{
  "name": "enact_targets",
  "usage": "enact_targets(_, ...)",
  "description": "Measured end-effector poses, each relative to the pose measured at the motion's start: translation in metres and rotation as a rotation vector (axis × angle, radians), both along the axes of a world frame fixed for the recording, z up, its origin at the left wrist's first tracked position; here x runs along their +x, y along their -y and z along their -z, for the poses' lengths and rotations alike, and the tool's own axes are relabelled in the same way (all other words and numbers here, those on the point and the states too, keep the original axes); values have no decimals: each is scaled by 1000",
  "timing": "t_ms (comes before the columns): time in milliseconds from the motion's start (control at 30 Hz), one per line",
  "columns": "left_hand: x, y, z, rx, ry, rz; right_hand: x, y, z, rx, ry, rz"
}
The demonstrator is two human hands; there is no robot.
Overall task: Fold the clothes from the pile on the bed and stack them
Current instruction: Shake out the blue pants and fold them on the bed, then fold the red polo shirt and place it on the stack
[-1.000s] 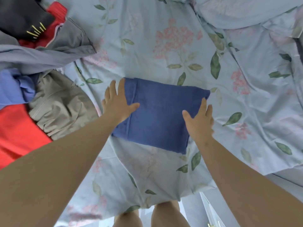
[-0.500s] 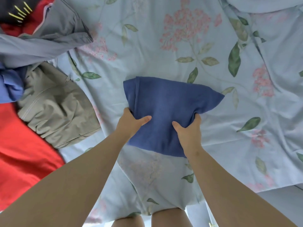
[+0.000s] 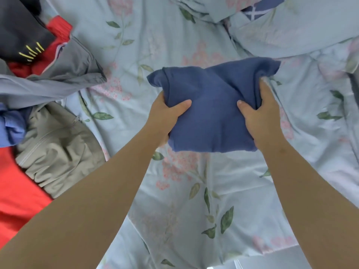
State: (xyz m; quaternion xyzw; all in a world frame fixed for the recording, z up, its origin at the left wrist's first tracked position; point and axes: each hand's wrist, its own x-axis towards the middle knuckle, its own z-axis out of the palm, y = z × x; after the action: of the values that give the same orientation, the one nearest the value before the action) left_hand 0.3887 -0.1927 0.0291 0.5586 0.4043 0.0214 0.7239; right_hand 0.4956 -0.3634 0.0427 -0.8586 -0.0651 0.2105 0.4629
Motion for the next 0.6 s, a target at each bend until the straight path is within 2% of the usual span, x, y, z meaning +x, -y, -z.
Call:
enact_targets(67,20,6,-3,77,4,-19,25,4,-7,-75,69,30)
enact_targets(100,29,10,-1,143,-42,-22,35,6,-7,-174,82,44)
enact_targets(200,39,20,14,313,-336,50,50,12,4,-637,19,61)
enact_targets(233,37,22,19,355,-428,115,47,12,8,-717,5,43)
enact_targets(367,20,29,31,499,-551,340,13,7,24,-748,-39,-90)
enact_targets(600,-42,10,25,757,-608,444,-65,-29,32,-685,-59,-316)
